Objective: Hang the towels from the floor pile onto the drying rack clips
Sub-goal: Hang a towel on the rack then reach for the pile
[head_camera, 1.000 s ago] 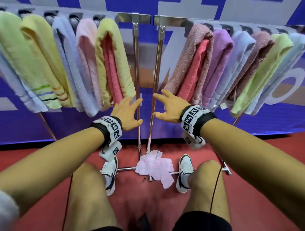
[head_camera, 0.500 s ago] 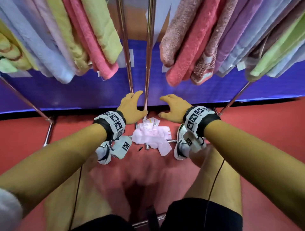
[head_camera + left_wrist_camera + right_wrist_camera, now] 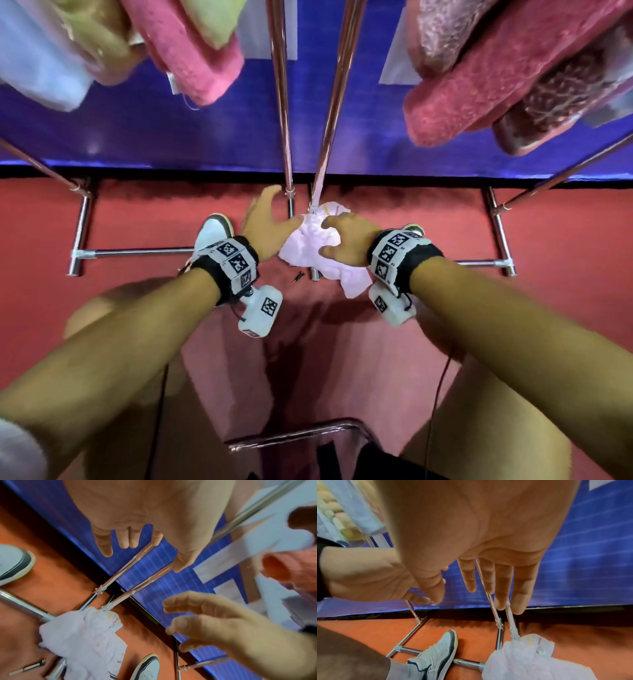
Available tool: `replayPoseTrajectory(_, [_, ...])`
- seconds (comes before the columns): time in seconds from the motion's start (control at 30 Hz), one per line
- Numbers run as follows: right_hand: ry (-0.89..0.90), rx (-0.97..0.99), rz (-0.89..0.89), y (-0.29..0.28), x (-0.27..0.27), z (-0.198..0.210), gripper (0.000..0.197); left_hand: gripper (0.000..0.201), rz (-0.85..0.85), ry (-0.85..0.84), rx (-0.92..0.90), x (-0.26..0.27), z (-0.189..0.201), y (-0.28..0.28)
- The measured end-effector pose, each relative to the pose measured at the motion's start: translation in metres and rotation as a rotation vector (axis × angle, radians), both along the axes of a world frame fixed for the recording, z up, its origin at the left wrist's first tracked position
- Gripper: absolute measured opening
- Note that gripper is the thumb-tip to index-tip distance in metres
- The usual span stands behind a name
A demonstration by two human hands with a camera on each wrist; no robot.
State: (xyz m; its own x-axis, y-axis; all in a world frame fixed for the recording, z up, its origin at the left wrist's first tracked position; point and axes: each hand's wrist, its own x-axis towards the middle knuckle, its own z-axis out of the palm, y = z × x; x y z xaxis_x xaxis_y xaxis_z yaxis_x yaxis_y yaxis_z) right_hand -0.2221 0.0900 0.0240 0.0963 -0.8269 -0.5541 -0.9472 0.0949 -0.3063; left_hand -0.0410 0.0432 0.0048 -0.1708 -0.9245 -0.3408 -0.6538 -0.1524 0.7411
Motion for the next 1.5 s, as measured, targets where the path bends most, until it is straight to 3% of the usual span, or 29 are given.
replayPoseTrajectory(0.17, [0.010, 0.121, -0.028, -0.020, -0.003, -0.059, 0.059, 0.059, 0.209, 0.177, 0.148, -0.011, -0.018, -0.022])
replayPoseTrajectory(0.27, [0.002, 0.147, -0.023, -0.027, -0.004, -0.088, 0.055, 0.054, 0.181, 0.189, 0.134, -0.018, -0.019, -0.028])
replayPoseTrajectory(0.4, [0.002, 0.189, -0.041, -0.043, -0.001, -0.129, 0.054, 0.059, -0.011, -0.062, 0.007, -0.006, -0.035, -0.027])
replayPoseTrajectory(0.5, [-0.007, 0.202, -0.078, -0.056, 0.007, -0.156, 0.049, 0.066, -0.097, -0.231, 0.022, 0.004, -0.046, -0.024])
replayPoseTrajectory(0.67, [-0.016, 0.238, -0.079, -0.056, 0.031, -0.211, 0.045, 0.065, -0.094, -0.272, 0.026, 0.003, -0.057, -0.026])
replayPoseTrajectory(0.77, [0.021, 0.320, -0.017, -0.052, 0.039, -0.248, 0.056, 0.063, -0.134, -0.311, -0.006, 0.002, -0.061, -0.027])
replayPoseTrajectory(0.87, [0.106, 0.309, 0.014, -0.052, 0.033, -0.284, 0.055, 0.062, -0.162, -0.341, -0.025, -0.001, -0.066, -0.027])
replayPoseTrajectory(1.0, [0.116, 0.313, -0.080, -0.044, 0.011, -0.311, 0.054, 0.061, -0.230, -0.374, -0.028, -0.003, -0.075, -0.021])
replayPoseTrajectory(1.13, [0.034, 0.284, -0.166, -0.041, -0.005, -0.296, 0.036, 0.060, -0.301, -0.415, 0.009, -0.002, -0.081, -0.010])
replayPoseTrajectory(1.2, [-0.117, 0.208, -0.270, -0.041, -0.003, -0.275, 0.032, 0.062, -0.317, -0.396, 0.019, -0.003, -0.079, -0.010])
replayPoseTrajectory(1.37, [-0.672, 0.216, -0.417, -0.044, 0.020, -0.178, 0.060, 0.091, -0.376, -0.263, 0.056, -0.002, -0.060, -0.023])
replayPoseTrajectory(1.43, [-0.754, 0.218, -0.317, -0.046, 0.016, -0.128, 0.045, 0.105, -0.507, -0.235, 0.113, -0.002, -0.048, -0.024])
replayPoseTrajectory(1.5, [-0.788, 0.150, -0.208, -0.048, 0.010, -0.075, 0.038, 0.096, -0.597, -0.057, 0.161, -0.008, -0.033, -0.021])
